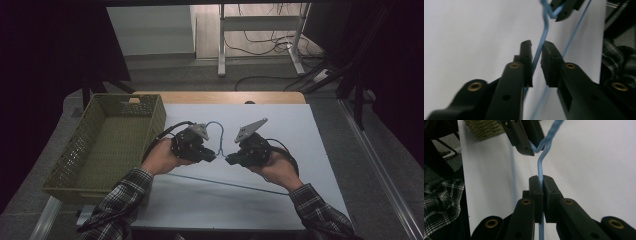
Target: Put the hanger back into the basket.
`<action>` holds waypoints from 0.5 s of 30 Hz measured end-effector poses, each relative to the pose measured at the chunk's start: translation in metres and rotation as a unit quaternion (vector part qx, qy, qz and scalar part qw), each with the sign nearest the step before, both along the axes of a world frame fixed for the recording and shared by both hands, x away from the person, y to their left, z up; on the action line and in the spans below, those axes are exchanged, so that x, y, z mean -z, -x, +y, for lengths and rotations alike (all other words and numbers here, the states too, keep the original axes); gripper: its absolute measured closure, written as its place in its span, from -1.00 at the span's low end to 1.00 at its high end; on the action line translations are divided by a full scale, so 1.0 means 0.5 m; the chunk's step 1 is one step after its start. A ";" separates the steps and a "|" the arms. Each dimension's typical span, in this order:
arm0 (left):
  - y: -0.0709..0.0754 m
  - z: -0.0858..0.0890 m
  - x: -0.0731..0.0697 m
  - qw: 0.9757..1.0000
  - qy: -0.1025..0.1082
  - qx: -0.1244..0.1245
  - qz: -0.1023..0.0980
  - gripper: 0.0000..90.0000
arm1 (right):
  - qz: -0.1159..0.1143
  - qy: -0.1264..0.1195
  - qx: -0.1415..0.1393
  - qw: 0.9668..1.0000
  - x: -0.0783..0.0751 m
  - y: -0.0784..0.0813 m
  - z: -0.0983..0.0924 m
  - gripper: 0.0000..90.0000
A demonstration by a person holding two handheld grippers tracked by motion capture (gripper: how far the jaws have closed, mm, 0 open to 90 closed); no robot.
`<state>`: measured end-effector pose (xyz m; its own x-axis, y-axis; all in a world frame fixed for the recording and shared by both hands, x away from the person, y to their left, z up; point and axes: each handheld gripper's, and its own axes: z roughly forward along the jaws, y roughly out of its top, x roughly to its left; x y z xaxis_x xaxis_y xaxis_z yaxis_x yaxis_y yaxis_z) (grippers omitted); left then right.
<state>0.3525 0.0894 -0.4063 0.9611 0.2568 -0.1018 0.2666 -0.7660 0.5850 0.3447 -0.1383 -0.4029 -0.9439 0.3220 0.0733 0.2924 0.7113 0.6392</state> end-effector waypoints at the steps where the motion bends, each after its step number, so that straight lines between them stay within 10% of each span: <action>1: 0.003 0.000 0.002 1.000 0.005 0.004 0.009 0.93 | 0.005 0.001 -0.001 1.000 0.002 -0.003 0.001 0.90; 10: 0.014 0.034 -0.006 0.997 0.040 -0.047 0.037 0.95 | -0.018 -0.006 0.019 1.000 -0.008 -0.005 -0.001 0.43; 15: 0.015 0.055 -0.012 0.991 0.075 -0.098 0.050 0.95 | -0.033 -0.018 0.041 0.998 -0.028 -0.001 -0.015 0.03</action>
